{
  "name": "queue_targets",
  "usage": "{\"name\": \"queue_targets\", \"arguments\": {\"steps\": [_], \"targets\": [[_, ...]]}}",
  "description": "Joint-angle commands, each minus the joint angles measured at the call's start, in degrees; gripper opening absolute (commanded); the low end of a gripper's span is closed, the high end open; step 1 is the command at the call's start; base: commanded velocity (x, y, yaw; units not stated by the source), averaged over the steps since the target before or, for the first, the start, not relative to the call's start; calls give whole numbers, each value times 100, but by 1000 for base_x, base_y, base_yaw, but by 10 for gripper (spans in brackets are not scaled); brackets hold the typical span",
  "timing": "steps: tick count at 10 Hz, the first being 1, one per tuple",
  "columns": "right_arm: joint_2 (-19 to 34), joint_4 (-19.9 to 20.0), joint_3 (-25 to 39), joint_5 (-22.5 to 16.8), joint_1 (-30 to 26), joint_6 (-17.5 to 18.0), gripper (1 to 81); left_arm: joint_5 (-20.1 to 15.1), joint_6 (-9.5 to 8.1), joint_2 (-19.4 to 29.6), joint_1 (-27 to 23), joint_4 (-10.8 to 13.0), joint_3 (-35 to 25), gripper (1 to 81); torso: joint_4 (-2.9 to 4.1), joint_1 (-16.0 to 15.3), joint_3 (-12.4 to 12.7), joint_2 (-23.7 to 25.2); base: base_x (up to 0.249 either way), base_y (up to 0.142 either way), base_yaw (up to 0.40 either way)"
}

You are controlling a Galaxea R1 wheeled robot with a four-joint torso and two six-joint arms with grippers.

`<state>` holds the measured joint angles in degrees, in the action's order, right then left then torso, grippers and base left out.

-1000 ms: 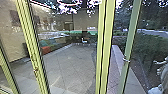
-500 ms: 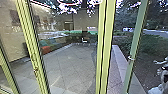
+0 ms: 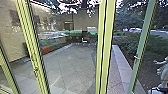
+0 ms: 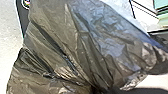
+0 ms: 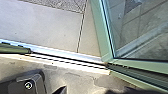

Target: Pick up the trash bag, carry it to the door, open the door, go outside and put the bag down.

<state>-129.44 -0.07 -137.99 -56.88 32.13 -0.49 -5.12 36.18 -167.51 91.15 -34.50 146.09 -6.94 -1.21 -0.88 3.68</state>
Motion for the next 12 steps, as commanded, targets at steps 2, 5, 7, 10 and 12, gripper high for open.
{"name": "queue_targets", "arguments": {"steps": [2, 5, 7, 10, 12], "targets": [[-340, 974, 458, 942, 1106, -101, 811, -490, 64, 15, -242, 13, -37, 10, 0, 0, 0, 0, 0, 0, 0], [-717, 983, 659, 1476, 1800, -92, 811, -481, 64, 15, -241, 13, -37, 10, 0, 0, 0, 0, 0, 0, 0], [-918, 974, 634, 1688, 2152, -92, 811, -481, 64, -2, -242, 13, -37, 10, 0, 0, 0, 0, 0, 0, 0], [-1226, 930, 582, 1899, 2505, -83, 811, -481, 64, -2, -242, 13, -37, 10, 0, 0, 2, 0, 0, 0, 0], [-1412, 904, 493, 2014, 2706, -83, 811, -481, 64, 7, -242, 13, -37, 10, 0, 0, 2, 0, 0, 0, 0]]}}
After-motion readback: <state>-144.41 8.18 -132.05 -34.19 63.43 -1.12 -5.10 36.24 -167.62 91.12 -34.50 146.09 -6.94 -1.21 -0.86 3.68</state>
